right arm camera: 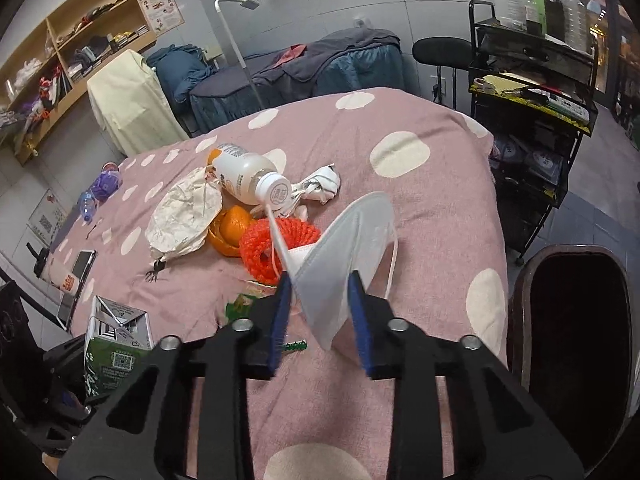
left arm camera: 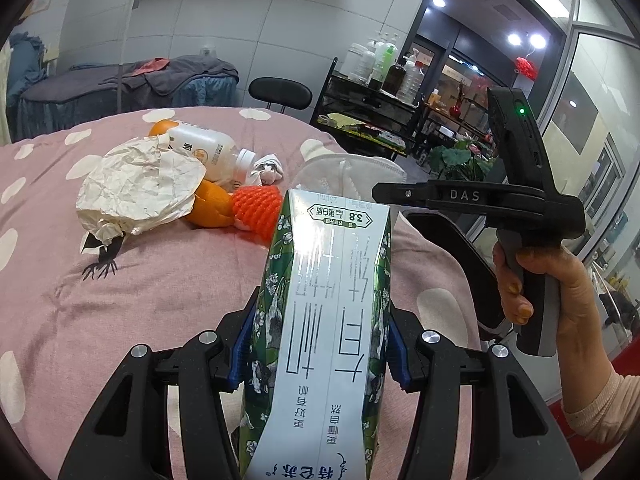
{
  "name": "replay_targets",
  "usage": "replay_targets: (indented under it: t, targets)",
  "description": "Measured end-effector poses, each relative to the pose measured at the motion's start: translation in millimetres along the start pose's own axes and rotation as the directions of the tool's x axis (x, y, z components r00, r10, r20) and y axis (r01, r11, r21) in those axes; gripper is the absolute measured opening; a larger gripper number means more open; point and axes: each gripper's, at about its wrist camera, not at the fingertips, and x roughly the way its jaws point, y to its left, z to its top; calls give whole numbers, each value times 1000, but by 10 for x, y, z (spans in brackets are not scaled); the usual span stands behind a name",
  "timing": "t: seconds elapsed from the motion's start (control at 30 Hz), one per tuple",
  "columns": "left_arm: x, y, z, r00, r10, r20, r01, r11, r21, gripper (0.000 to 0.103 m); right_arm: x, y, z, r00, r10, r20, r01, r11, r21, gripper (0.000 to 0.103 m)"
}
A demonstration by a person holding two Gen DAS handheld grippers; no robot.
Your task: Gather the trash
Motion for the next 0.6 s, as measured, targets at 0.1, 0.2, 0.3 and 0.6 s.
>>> replay_targets:
  t: [0.1,0.2,0.3,0.6]
  targets:
    - [-3,-10,-4,1000,-2,2,2,1000,-1,52,-17,18,-18,1000,-10,25,10,1000,-5,5]
    - [-29,-42,3,1000,-2,10,2,1000,3,52,-139,31,-17,998,-6,70,6,1000,-10,4]
    - [-68,-96,38,1000,-4,27,4,1000,12,52,-333,48,-1,992,-18,121,21,999,-26,4]
    - [18,-445,177,996,-57,68,55,998,30,52,-1032,-222,-185,958,-117,261,113,993,27,4]
